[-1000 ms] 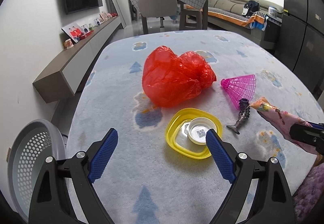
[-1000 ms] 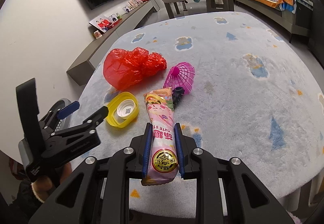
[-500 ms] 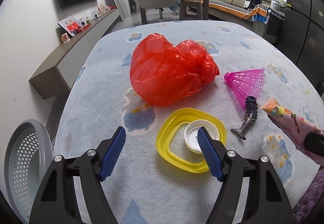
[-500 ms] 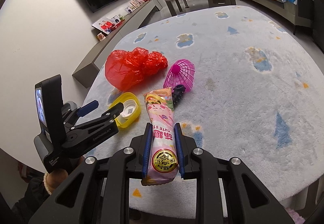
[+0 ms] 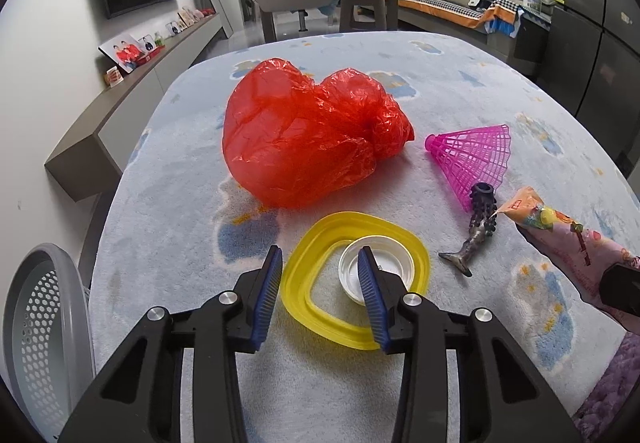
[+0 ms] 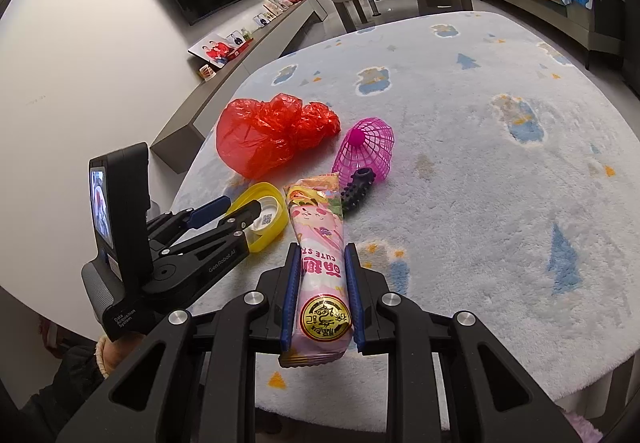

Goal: Collect trash
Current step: 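Grasp the white cap inside the yellow lid with the left gripper while the right gripper holds the tube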

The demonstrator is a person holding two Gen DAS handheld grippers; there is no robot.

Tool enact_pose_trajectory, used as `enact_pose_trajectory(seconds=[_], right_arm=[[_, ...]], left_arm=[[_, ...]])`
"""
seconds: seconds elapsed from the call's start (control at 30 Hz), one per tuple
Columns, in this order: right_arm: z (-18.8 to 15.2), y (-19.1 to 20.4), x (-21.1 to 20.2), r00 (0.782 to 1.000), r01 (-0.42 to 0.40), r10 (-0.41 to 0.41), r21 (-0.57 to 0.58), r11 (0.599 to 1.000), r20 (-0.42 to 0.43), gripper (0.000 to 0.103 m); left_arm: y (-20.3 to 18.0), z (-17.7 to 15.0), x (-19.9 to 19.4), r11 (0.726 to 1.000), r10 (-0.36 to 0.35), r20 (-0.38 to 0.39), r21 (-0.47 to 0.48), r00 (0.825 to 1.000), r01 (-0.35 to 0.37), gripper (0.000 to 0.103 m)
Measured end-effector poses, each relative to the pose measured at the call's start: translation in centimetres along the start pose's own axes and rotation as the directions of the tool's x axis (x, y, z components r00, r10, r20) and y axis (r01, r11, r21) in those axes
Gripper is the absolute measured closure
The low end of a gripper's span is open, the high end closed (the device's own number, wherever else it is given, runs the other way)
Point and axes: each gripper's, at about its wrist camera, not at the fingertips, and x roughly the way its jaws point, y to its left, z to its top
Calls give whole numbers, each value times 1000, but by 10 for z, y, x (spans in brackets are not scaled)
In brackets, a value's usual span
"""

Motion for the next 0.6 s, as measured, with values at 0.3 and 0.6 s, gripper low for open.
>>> enact_pose_trajectory(seconds=[0.3,0.6], right_arm=[[0,-1,0,1000,-3,3,1,1000,0,81],[0,2,0,1000,-7,7,-4,1000,-2,81]], left_arm=[[-2,0,-11,999,42,43,29,998,-44,77],[-9,0,-10,999,-32,12,44,999,31,77]])
